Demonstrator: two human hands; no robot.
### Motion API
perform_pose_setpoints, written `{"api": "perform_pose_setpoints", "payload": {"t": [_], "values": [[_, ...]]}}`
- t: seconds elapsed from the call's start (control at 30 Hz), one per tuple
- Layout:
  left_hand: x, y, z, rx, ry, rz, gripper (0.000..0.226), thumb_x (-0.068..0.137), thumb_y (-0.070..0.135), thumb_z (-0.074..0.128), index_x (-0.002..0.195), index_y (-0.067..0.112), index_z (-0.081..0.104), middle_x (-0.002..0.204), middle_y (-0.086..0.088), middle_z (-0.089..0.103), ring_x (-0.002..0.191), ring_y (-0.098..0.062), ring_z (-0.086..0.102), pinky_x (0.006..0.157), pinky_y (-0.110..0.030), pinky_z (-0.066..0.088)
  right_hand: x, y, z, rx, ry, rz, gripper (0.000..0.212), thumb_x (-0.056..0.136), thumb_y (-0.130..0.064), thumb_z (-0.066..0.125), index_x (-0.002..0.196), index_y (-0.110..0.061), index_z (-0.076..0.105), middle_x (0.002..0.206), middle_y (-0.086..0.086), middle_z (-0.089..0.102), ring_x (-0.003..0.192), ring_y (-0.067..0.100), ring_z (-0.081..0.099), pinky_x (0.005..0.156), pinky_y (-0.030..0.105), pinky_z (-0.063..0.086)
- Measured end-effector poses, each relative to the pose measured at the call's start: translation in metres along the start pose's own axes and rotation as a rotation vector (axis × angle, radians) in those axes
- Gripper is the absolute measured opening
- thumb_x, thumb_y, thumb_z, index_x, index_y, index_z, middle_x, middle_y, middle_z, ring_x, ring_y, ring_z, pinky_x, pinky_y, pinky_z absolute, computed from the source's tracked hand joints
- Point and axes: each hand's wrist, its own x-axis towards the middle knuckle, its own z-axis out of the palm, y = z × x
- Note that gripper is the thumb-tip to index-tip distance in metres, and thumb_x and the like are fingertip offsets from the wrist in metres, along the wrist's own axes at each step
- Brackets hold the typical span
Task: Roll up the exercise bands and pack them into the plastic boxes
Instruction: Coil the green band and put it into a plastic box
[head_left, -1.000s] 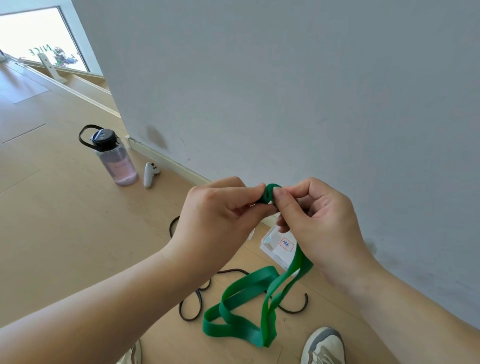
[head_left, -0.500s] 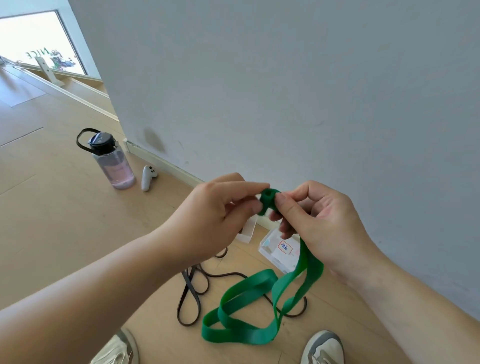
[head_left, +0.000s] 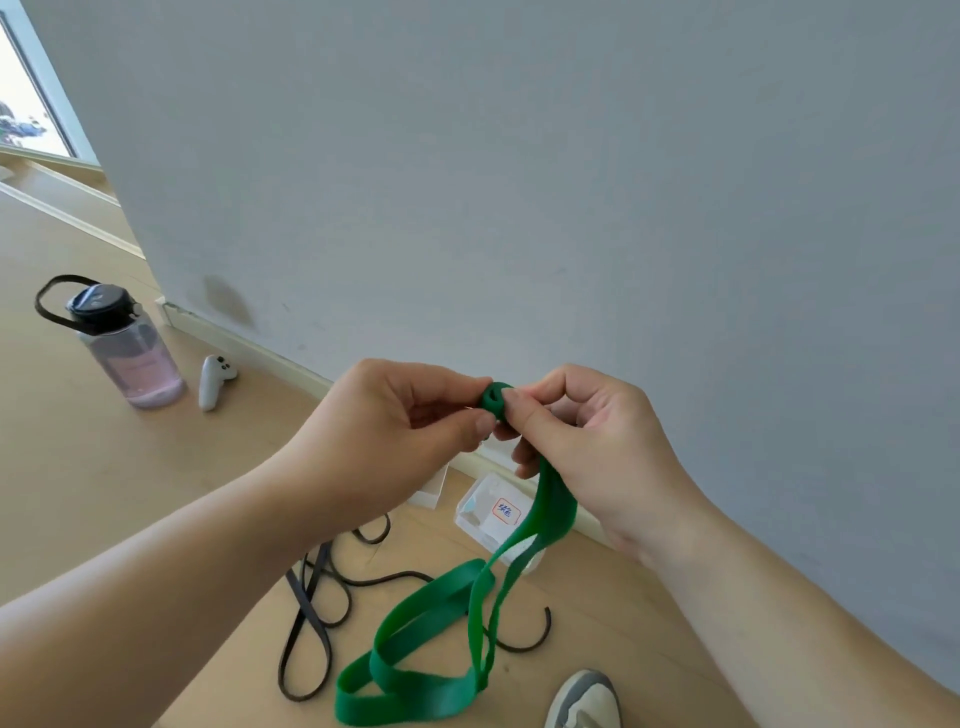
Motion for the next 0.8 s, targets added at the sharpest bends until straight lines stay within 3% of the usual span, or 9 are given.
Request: {"api": "perform_pose_setpoints", "payload": {"t": [0.2, 0.47, 0.6, 0.73, 0.8], "values": [[-0.003, -0.001, 0.001, 0.162, 0.047, 0.161, 0.022, 0.093, 0.008, 0.073, 0.109, 0.023, 0.077, 0.094, 0.016, 0.080, 0.093, 0.002, 0.074, 0.090, -0.017, 0.056, -0.002, -0.004, -0.004, 0.209, -0.075, 0.082, 0.017, 0.095, -0.015, 0.071, 0.093, 0.001, 0.071, 0.087, 0.027, 0.075, 0.067, 0.034, 0.061, 0.072, 0.047, 0.058], [-0.008, -0.012, -0.001, 0.337, 0.136, 0.298, 0.016, 0.092, 0.003, 0.071, 0.105, 0.012, 0.070, 0.088, 0.011, 0.077, 0.085, 0.002, 0.073, 0.075, -0.010, 0.052, -0.003, -0.001, 0.012, 0.293, -0.120, 0.100, 0.032, 0.085, -0.025, 0.072, 0.097, 0.005, 0.070, 0.090, 0.029, 0.074, 0.067, 0.032, 0.063, 0.072, 0.044, 0.060], [-0.009, -0.017, -0.002, 0.397, 0.148, 0.342, 0.019, 0.094, 0.002, 0.065, 0.110, 0.012, 0.066, 0.083, 0.009, 0.074, 0.082, -0.005, 0.072, 0.074, -0.021, 0.056, -0.002, -0.002, 0.019, 0.248, -0.133, 0.091, 0.024, 0.093, -0.020, 0.069, 0.097, 0.004, 0.070, 0.088, 0.027, 0.075, 0.067, 0.033, 0.065, 0.071, 0.043, 0.062], [-0.007, -0.022, -0.006, 0.411, 0.133, 0.315, 0.037, 0.095, 0.003, 0.064, 0.130, 0.015, 0.064, 0.092, 0.012, 0.070, 0.086, -0.005, 0.070, 0.080, -0.021, 0.054, -0.003, -0.001, 0.023, 0.173, -0.118, 0.068, 0.018, 0.097, -0.016, 0.067, 0.098, 0.001, 0.070, 0.085, 0.024, 0.076, 0.067, 0.033, 0.067, 0.073, 0.046, 0.063], [-0.007, -0.023, -0.007, 0.446, 0.121, 0.344, 0.031, 0.095, 0.004, 0.063, 0.122, 0.016, 0.069, 0.094, 0.008, 0.068, 0.085, -0.009, 0.069, 0.078, -0.028, 0.055, -0.004, 0.000, 0.024, 0.153, -0.110, 0.052, 0.016, 0.095, -0.016, 0.069, 0.097, -0.002, 0.072, 0.085, 0.022, 0.077, 0.068, 0.031, 0.068, 0.074, 0.047, 0.064]]}}
